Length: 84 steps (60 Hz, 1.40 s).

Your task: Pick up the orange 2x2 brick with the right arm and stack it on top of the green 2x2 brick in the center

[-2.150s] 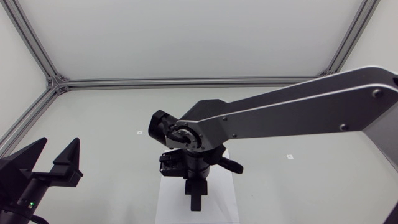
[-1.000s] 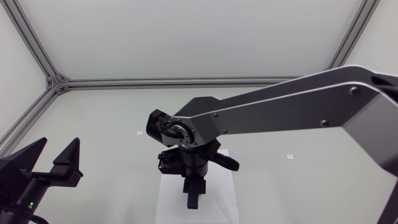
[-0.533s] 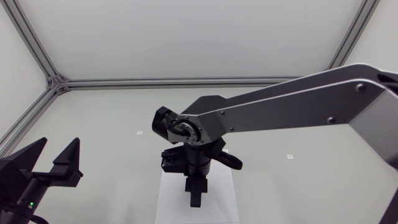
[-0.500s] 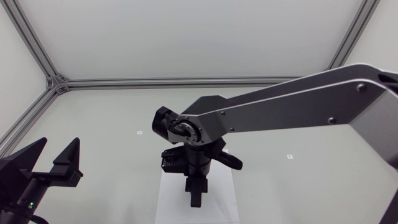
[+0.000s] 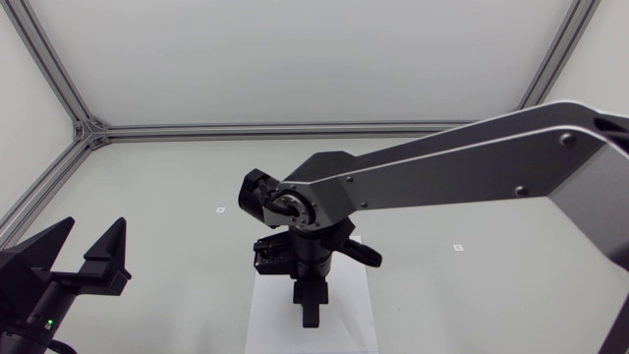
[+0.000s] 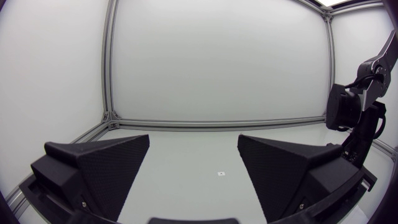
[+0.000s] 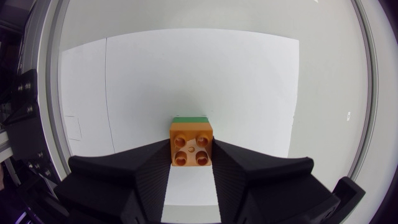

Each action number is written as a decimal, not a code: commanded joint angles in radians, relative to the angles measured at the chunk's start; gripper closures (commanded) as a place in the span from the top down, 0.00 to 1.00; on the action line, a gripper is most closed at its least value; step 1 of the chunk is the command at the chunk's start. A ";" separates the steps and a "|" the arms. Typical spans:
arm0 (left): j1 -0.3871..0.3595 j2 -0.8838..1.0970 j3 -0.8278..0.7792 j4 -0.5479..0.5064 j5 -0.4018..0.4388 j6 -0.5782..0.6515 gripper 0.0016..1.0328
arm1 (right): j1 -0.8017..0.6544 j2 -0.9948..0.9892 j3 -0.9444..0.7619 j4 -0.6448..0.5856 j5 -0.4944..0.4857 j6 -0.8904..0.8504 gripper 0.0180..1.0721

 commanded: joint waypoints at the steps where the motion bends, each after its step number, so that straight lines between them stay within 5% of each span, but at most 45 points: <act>1: 0.002 -0.008 -0.041 -0.015 0.004 0.013 0.96 | -0.004 0.097 -0.045 0.019 0.005 -0.025 0.06; 24: 0.002 -0.008 -0.041 -0.015 0.004 0.013 0.96 | -0.008 0.089 -0.028 0.015 -0.010 -0.021 0.06; 38: 0.002 -0.008 -0.041 -0.015 0.004 0.013 0.96 | -0.016 0.065 -0.025 0.015 -0.014 -0.012 0.24; 60: 0.001 -0.008 -0.041 -0.013 0.004 0.013 0.96 | -0.014 0.055 -0.024 0.006 -0.014 -0.011 0.24; 84: 0.002 -0.008 -0.041 -0.015 0.004 0.013 0.96 | -0.016 0.048 -0.025 0.001 -0.014 -0.001 0.36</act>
